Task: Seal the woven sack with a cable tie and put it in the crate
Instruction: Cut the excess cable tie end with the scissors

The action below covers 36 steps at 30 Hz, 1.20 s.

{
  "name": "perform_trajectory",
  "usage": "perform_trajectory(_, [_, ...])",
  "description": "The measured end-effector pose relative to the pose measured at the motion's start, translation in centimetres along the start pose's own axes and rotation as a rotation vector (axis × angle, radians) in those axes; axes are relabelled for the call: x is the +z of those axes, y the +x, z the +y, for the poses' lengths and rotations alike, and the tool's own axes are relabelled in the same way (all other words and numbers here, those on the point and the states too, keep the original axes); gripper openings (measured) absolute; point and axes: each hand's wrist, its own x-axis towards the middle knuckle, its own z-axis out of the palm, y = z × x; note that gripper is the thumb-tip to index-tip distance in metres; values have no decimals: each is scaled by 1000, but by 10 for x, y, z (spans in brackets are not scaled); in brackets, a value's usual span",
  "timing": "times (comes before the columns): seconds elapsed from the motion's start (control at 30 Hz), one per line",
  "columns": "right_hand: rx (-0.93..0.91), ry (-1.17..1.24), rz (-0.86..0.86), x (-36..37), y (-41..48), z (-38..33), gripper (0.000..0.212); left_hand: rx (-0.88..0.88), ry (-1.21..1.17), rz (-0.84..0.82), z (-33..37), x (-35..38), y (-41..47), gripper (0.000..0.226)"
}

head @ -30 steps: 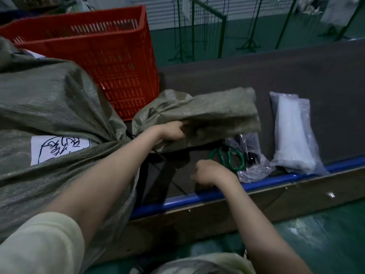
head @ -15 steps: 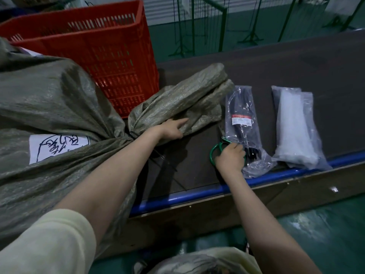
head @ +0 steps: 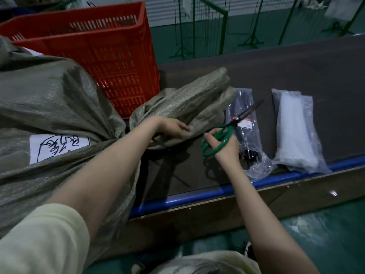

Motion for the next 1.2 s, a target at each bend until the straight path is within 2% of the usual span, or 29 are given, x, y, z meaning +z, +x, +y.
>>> perform_trajectory(0.03, [-44, -58, -38, 3, 4, -4, 8, 8, -30, -78, 2, -4, -6, 44])
perform_trajectory(0.07, [-88, -137, -72, 6, 6, -11, 13, 25, -66, -134, 2, -9, -14, 38])
perform_trajectory(0.13, [-171, -258, -114, 14, 12, -19, 26, 95, -137, -145, -2, -21, -28, 32])
perform_trajectory(0.27, [-265, -388, -143, 27, 24, -32, 28, 139, -386, 203, -42, -45, -58, 43])
perform_trajectory(0.33, [-318, -476, -146, 30, 29, -38, 27, 76, -269, 341, -69, -51, -72, 41])
perform_trajectory(0.37, [-348, -514, -138, 29, 32, -40, 28, 25, -179, 344, -78, -50, -76, 38])
perform_trajectory(0.43, [-405, -589, -141, 30, 34, -45, 29, -95, -17, 245, -88, -43, -83, 32])
perform_trajectory(0.5, [-419, -665, -175, 29, 38, -48, 26, -175, 31, 139, -91, -34, -85, 39])
perform_trajectory(0.53, [-417, -690, -200, 28, 40, -49, 25, -186, 32, 137, -92, -30, -85, 40])
perform_trajectory(0.67, [-505, -844, -333, 29, 47, -53, 43, -79, 26, 390, -95, -27, -80, 22])
perform_trajectory(0.77, [-628, -1001, -444, 34, 51, -63, 46, -66, -25, 566, -105, -41, -84, 16])
perform_trajectory(0.9, [-805, -1266, -492, 49, 54, -80, 59, -78, -20, 610, -114, -55, -92, 14])
perform_trajectory(1.2, [-964, -1326, -591, 89, 58, -80, 69, 6, -116, 611, -105, -49, -98, 6])
